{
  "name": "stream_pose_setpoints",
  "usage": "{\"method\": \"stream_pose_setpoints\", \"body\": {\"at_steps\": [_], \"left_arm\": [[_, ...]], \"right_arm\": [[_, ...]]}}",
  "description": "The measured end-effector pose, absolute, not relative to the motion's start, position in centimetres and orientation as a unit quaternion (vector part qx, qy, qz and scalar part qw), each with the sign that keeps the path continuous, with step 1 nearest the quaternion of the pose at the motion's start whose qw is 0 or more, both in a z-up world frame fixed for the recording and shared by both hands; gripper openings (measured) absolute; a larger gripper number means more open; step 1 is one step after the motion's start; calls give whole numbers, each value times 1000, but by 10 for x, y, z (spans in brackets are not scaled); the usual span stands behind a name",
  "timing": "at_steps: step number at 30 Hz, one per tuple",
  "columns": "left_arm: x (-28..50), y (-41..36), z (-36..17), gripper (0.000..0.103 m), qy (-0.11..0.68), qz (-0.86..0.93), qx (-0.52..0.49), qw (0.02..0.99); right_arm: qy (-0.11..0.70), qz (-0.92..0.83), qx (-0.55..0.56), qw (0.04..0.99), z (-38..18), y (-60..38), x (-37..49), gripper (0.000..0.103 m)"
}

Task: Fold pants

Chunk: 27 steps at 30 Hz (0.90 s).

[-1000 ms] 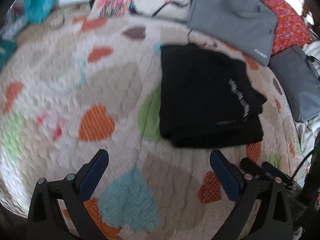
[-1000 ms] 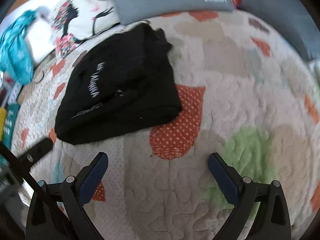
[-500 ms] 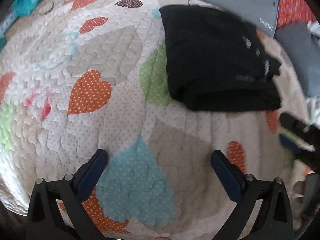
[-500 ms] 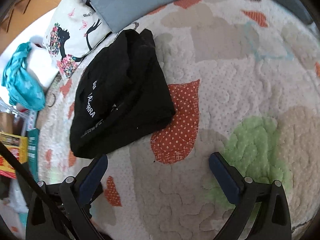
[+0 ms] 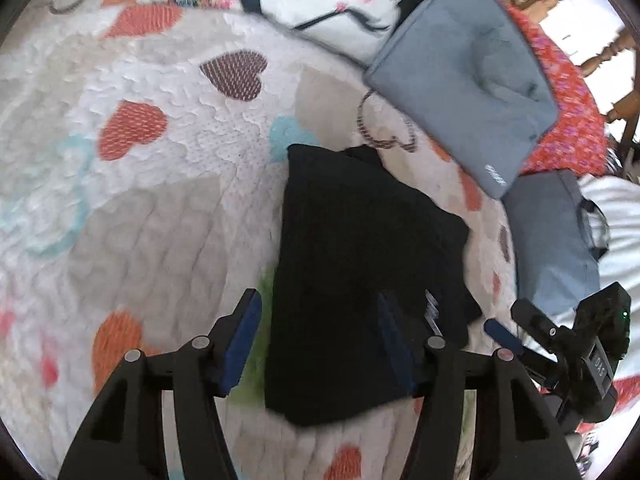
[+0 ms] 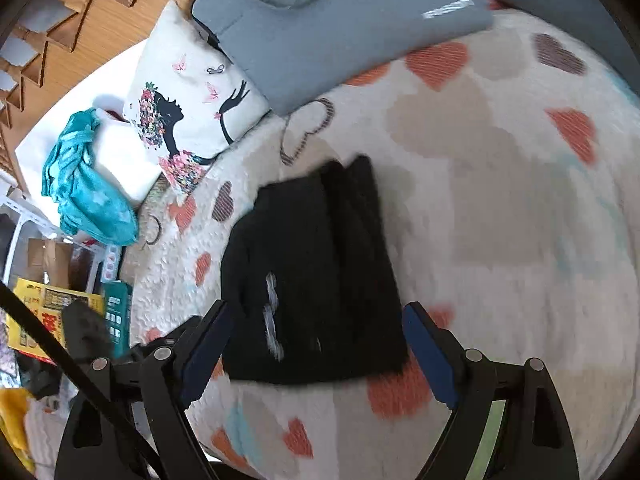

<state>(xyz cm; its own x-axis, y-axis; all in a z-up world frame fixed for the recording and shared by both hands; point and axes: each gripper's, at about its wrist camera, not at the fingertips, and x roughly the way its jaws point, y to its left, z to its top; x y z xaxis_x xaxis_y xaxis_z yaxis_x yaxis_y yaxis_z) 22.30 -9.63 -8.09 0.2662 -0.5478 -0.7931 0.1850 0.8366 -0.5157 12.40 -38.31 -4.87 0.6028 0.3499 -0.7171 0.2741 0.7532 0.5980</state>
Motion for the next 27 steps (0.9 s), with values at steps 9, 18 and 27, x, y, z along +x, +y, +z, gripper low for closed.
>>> {"method": "stream_pose_setpoints", "body": {"at_steps": [9,18,27], "left_arm": [[268,-129,-103,71,573,-271,-137,761],[268,-185,-69,47,522,-292,-80,798],[277,-197,-71,56,541,-267,-97,791]], "right_arm": [[449,75,389,801,-99,-390,185,81],[437,69,369,817,-83,-392,183,40],[439,-27,406,801,-100,-444,172,73]]}}
